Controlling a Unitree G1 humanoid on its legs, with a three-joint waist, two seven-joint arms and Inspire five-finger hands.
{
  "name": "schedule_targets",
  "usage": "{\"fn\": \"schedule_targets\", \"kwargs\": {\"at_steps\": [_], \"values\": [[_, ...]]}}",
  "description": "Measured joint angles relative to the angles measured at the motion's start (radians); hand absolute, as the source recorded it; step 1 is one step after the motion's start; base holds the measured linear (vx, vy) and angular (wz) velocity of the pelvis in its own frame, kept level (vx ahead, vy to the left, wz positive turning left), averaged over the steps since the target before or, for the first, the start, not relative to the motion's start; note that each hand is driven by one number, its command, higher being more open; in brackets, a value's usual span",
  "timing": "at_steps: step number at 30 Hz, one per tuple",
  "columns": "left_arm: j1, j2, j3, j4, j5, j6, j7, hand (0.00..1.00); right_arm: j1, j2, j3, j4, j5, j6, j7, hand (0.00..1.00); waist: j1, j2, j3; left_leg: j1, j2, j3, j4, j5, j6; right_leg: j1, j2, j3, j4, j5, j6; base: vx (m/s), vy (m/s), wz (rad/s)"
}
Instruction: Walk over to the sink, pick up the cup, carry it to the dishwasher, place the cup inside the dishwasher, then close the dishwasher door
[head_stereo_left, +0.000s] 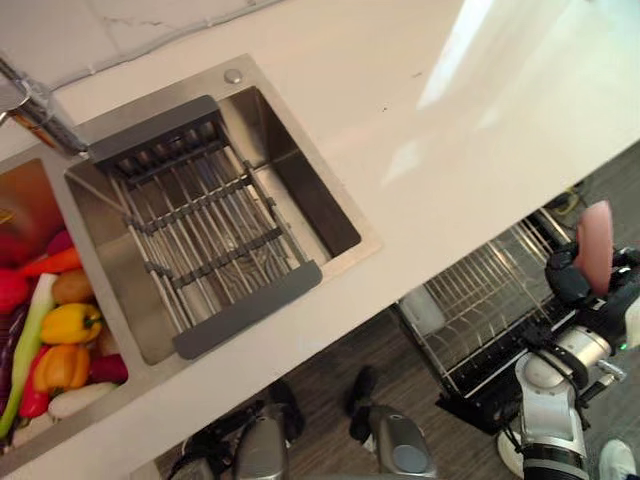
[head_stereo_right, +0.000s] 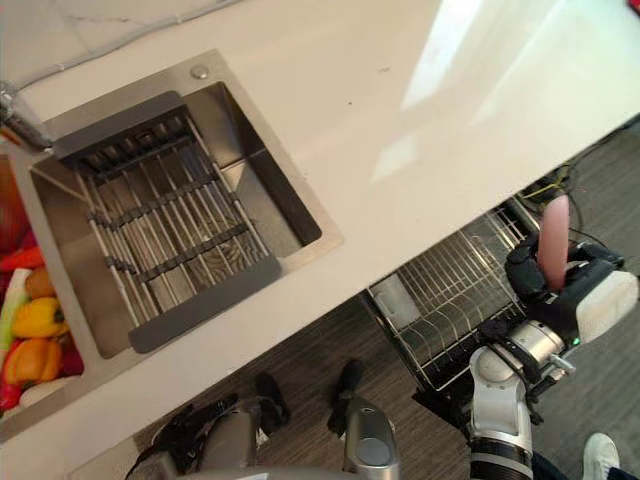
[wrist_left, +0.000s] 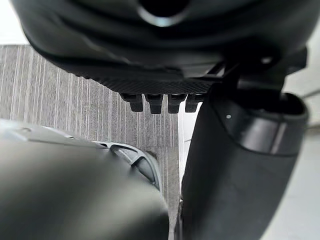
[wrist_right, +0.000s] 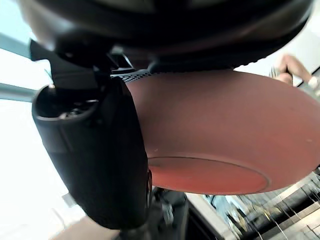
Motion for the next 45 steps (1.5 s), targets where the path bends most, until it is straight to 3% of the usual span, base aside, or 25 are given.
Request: {"fn": "schedule_targets", "kwargs": {"at_steps": [7, 15, 20, 21, 27, 31, 36, 38, 41, 45], "values": [[-0.001, -0.004, -0.016, -0.001, -0.016, -0.001, 0.019, 1.00, -0.028, -0.024, 0.020, 0.069, -0.011, 0.012, 0.001, 0.00, -0.005, 0.029, 0.047, 0.007, -0.022, -0.018, -0.024, 0.016, 0.009, 0.016, -0.004, -0.001, -0.037, 0.029, 0.003, -0.04, 0.042, 0.02], [-0.020, -0.008, -0.040, 0.001, -0.047, -0.009, 0.016, 1.00, -0.139, -0.102, 0.073, 0.233, -0.009, 0.079, 0.024, 0.00, -0.003, 0.078, 0.096, -0.039, -0.057, -0.072, -0.056, 0.058, 0.028, -0.032, -0.026, -0.011, -0.036, 0.053, -0.001, -0.06, 0.056, 0.07], [-0.030, -0.016, -0.080, 0.012, -0.251, 0.008, -0.013, 1.00, -0.224, -0.170, 0.105, 0.426, -0.011, 0.102, 0.051, 0.00, 0.020, 0.127, 0.120, -0.070, -0.078, -0.131, -0.072, 0.087, 0.024, -0.058, -0.032, -0.021, -0.036, 0.063, -0.005, -0.04, 0.049, 0.10], [-0.032, -0.020, -0.080, 0.016, -0.256, 0.009, -0.015, 1.00, -0.238, -0.174, 0.107, 0.456, -0.012, 0.109, 0.050, 1.00, 0.020, 0.136, 0.124, -0.076, -0.081, -0.140, -0.076, 0.093, 0.024, -0.060, -0.033, -0.029, -0.036, 0.064, -0.006, -0.03, 0.039, 0.23], [-0.044, -0.028, -0.088, 0.024, -0.293, 0.019, -0.017, 1.00, -0.289, -0.213, 0.145, 0.572, -0.065, 0.185, -0.008, 1.00, 0.026, 0.161, 0.134, -0.081, -0.091, -0.164, -0.096, 0.115, 0.017, -0.063, -0.035, -0.047, -0.033, 0.066, -0.009, -0.01, 0.037, 0.11], [-0.064, -0.035, -0.107, 0.024, -0.315, 0.029, -0.015, 1.00, -0.324, -0.229, 0.119, 0.620, 0.122, 0.209, -0.037, 1.00, 0.036, 0.179, 0.138, -0.079, -0.095, -0.173, -0.116, 0.131, 0.013, -0.064, -0.036, -0.052, -0.032, 0.066, -0.010, -0.01, 0.038, 0.07], [-0.066, -0.060, -0.073, 0.035, -0.491, 0.024, 0.003, 1.00, -0.241, -0.154, 0.040, 0.455, 0.295, 0.079, -0.025, 1.00, 0.025, 0.180, 0.137, -0.042, -0.092, -0.172, -0.138, 0.134, 0.008, -0.046, -0.040, -0.046, -0.019, 0.056, -0.012, 0.03, 0.024, -0.03], [-0.065, -0.079, -0.005, 0.014, -0.525, 0.027, 0.023, 1.00, -0.147, -0.087, 0.004, 0.286, 0.447, -0.021, 0.083, 1.00, 0.017, 0.176, 0.134, 0.008, -0.094, -0.171, -0.157, 0.134, 0.008, -0.024, -0.054, -0.043, 0.027, 0.018, -0.005, 0.04, 0.050, -0.04], [-0.065, -0.074, 0.047, -0.041, -0.537, 0.022, 0.037, 1.00, -0.054, -0.013, -0.003, 0.152, 0.643, -0.074, 0.255, 1.00, 0.013, 0.152, 0.119, 0.047, -0.088, -0.167, -0.163, 0.128, 0.002, -0.006, -0.059, -0.039, 0.071, -0.020, -0.001, 0.04, 0.002, -0.04], [-0.063, -0.072, 0.057, -0.050, -0.555, 0.014, 0.050, 1.00, 0.025, 0.074, -0.048, -0.004, 0.764, -0.104, 0.362, 1.00, 0.000, 0.131, 0.087, 0.085, -0.076, -0.156, -0.163, 0.112, -0.003, 0.021, -0.052, -0.032, 0.089, -0.041, -0.002, 0.07, -0.021, -0.08]]}}
